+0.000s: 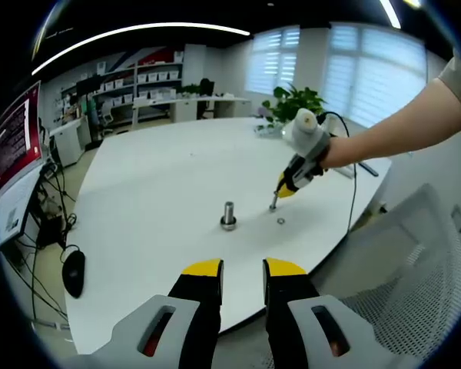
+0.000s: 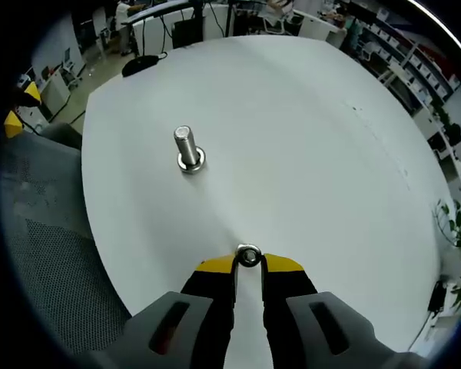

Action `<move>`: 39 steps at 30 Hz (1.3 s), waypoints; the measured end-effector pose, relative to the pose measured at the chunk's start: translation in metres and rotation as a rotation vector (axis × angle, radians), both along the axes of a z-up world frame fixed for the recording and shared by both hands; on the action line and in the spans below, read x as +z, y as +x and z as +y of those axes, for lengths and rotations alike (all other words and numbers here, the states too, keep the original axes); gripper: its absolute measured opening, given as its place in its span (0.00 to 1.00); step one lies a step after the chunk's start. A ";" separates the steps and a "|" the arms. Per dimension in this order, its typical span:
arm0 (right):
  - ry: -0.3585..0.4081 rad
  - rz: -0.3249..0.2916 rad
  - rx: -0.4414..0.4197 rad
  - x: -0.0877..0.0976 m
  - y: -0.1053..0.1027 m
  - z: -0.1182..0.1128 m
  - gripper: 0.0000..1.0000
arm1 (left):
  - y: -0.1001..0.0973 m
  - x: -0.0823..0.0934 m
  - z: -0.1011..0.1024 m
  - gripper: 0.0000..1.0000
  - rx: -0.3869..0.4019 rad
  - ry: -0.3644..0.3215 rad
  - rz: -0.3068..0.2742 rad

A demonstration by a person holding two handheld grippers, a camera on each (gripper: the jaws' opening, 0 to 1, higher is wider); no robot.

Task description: Place the washer onto the threaded stud by aligning its center hole with the stud, sliding it down to the base, and recovering from edge contact or off-axis alignment until the washer reaches the visible bottom stop.

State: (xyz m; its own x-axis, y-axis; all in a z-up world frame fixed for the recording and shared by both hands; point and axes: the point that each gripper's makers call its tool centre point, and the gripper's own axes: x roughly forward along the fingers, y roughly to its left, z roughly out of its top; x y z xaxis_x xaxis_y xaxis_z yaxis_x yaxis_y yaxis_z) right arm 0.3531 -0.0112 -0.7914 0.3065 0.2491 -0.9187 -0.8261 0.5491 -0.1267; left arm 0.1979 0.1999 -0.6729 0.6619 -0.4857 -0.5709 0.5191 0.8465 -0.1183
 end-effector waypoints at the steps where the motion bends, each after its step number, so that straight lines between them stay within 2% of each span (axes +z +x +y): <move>1: 0.000 0.000 0.001 0.000 0.000 0.000 0.14 | 0.000 0.000 0.000 0.18 -0.001 -0.001 -0.001; 5: 0.006 0.017 -0.017 -0.006 -0.001 -0.001 0.14 | 0.000 -0.001 -0.001 0.18 -0.003 0.001 0.003; 14: -0.005 0.054 -0.035 -0.033 0.002 -0.004 0.14 | -0.001 -0.002 0.000 0.18 0.000 0.004 0.008; 20: -0.012 0.071 -0.051 -0.042 -0.001 -0.005 0.14 | -0.001 -0.003 0.001 0.18 0.004 0.004 0.013; 32: -0.004 0.085 -0.073 -0.042 -0.008 -0.008 0.15 | -0.001 -0.003 0.001 0.18 0.001 0.006 0.018; 37: 0.009 0.096 -0.066 -0.039 -0.020 -0.005 0.16 | -0.001 -0.003 0.000 0.18 0.000 0.003 0.014; 39: 0.030 0.120 -0.063 -0.041 -0.026 -0.002 0.16 | -0.001 -0.003 0.000 0.18 -0.004 0.004 0.013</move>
